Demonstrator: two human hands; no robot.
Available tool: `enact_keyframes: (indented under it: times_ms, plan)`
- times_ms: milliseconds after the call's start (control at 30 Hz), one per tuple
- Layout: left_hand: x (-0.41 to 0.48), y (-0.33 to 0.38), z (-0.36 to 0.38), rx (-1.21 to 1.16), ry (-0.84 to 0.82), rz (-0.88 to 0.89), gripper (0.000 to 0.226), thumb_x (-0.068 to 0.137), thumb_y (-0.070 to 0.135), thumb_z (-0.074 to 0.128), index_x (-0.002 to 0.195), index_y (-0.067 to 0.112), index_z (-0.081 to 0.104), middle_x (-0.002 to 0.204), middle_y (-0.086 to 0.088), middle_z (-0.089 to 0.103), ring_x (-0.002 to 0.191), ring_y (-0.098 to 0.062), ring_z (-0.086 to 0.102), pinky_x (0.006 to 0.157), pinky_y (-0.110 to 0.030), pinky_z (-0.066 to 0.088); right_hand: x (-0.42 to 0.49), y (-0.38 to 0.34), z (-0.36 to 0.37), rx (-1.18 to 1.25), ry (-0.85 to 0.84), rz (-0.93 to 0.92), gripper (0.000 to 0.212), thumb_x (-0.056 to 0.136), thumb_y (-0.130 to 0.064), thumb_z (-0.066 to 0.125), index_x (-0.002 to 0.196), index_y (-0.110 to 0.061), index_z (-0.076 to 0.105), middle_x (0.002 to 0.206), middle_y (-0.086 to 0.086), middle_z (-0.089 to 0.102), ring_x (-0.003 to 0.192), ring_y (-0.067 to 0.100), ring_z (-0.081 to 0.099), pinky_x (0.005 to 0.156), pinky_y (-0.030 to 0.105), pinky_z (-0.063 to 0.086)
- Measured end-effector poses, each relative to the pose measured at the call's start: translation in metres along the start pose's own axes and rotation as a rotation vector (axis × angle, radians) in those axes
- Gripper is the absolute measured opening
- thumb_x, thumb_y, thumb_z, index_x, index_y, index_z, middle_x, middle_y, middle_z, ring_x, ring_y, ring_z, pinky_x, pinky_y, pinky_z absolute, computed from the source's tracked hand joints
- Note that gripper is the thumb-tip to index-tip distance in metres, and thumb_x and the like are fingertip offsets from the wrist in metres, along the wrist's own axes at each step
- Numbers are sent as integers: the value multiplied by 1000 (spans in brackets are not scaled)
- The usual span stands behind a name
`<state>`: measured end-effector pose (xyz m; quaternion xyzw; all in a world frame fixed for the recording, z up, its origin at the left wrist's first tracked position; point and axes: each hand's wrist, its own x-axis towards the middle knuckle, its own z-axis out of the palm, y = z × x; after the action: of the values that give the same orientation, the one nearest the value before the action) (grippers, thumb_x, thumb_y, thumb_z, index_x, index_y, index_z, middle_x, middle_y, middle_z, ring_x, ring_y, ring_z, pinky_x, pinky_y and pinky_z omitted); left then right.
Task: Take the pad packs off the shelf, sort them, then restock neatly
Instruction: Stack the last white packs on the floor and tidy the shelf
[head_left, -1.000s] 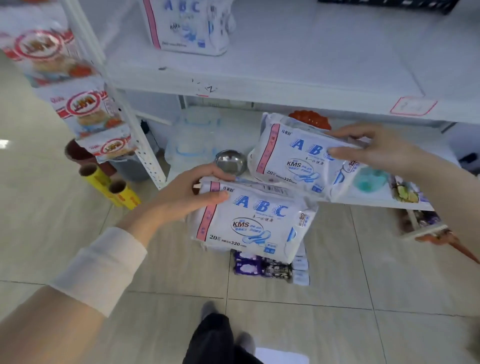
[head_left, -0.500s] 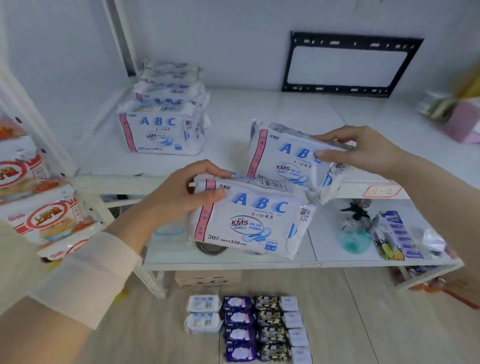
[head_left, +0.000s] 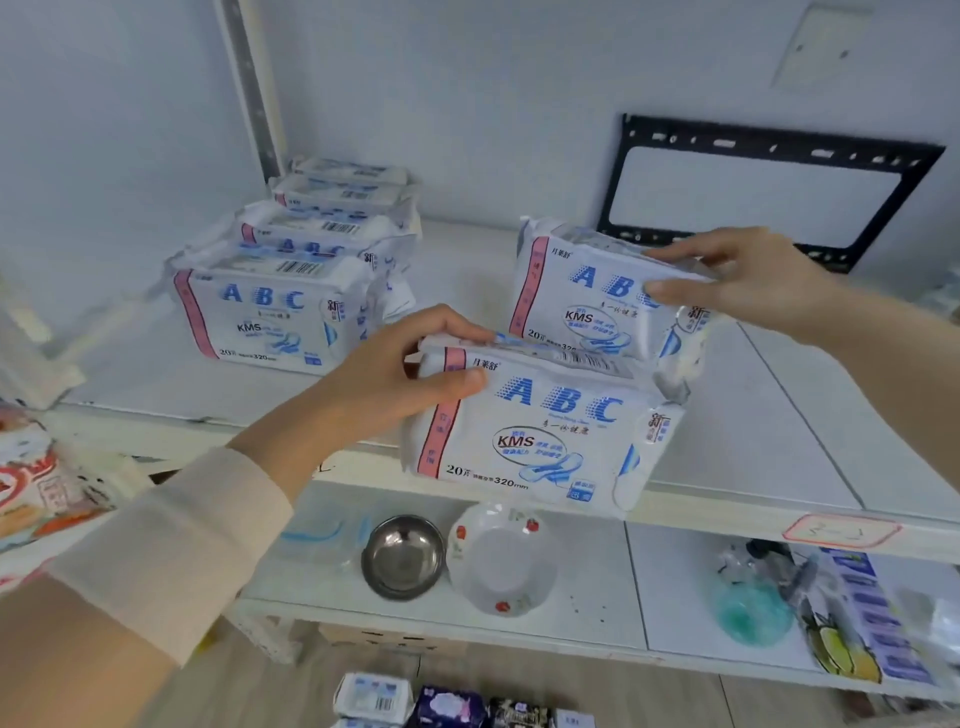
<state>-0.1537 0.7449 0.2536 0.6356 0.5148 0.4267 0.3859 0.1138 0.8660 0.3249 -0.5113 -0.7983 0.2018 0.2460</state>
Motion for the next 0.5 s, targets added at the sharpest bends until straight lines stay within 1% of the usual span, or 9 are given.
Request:
enact_keyframes:
  times_ms: [33, 100, 167, 233, 267, 333, 400, 467, 500]
  plan:
    - [7, 1, 1, 29, 10, 25, 34, 64, 41, 64, 98, 35, 61, 105, 23, 58, 91, 9, 60, 69, -13, 51, 7, 2, -1, 0, 1, -1, 28, 76, -34, 73, 101, -39, 62, 110, -4, 60, 98, 13, 55, 80, 24, 42]
    - [21, 2, 0, 84, 23, 53, 31, 70, 37, 66, 100, 34, 60, 106, 24, 57, 92, 15, 57, 69, -6, 46, 21, 6, -3, -17, -20, -4, 30, 76, -34, 73, 104, -38, 62, 109, -5, 59, 95, 12, 53, 74, 19, 40]
    - [33, 1, -1, 97, 21, 58, 35, 67, 39, 66, 102, 33, 60, 110, 20, 58, 93, 13, 58, 70, -6, 46, 34, 9, -4, -10, -29, -2, 29, 76, -35, 73, 103, -37, 63, 107, -7, 60, 94, 11, 52, 71, 15, 38]
    - [43, -1, -1, 126, 20, 66, 41, 62, 44, 64, 102, 34, 60, 112, 19, 56, 95, 15, 56, 71, -4, 44, 45, 13, -3, -14, -26, -1, 30, 75, -36, 73, 104, -37, 65, 107, -6, 61, 94, 11, 53, 75, 17, 37]
    - [46, -2, -1, 143, 16, 68, 42, 61, 45, 64, 101, 35, 59, 113, 20, 55, 95, 17, 54, 71, -2, 42, 50, 15, -2, -16, -24, 5, 32, 75, -36, 73, 106, -35, 65, 107, -6, 62, 93, 10, 53, 74, 16, 37]
    - [55, -5, -2, 167, -5, 67, 42, 60, 46, 65, 101, 38, 58, 114, 19, 55, 95, 15, 55, 70, -4, 44, 59, 19, 2, 3, -21, 18, 35, 75, -35, 74, 109, -32, 66, 108, -5, 63, 92, 10, 54, 69, 13, 38]
    - [62, -6, -5, 197, -46, 44, 48, 58, 45, 67, 104, 42, 55, 113, 18, 56, 93, 10, 58, 68, -8, 47, 67, 22, 7, 17, -24, 26, 32, 75, -36, 74, 106, -34, 66, 109, -3, 62, 93, 11, 54, 70, 16, 40]
    - [68, -8, -10, 250, -94, 0, 63, 53, 47, 70, 112, 46, 49, 111, 23, 55, 92, 10, 60, 70, -11, 50, 74, 24, 11, 13, -19, 30, 30, 74, -37, 74, 102, -37, 65, 110, -2, 61, 95, 12, 54, 76, 20, 39]
    - [71, -9, -12, 300, -103, -21, 73, 50, 49, 72, 119, 46, 45, 114, 24, 54, 96, 9, 58, 76, -14, 50, 77, 25, 13, 14, -17, 31, 30, 74, -37, 74, 101, -38, 64, 110, -3, 60, 95, 12, 53, 76, 19, 38]
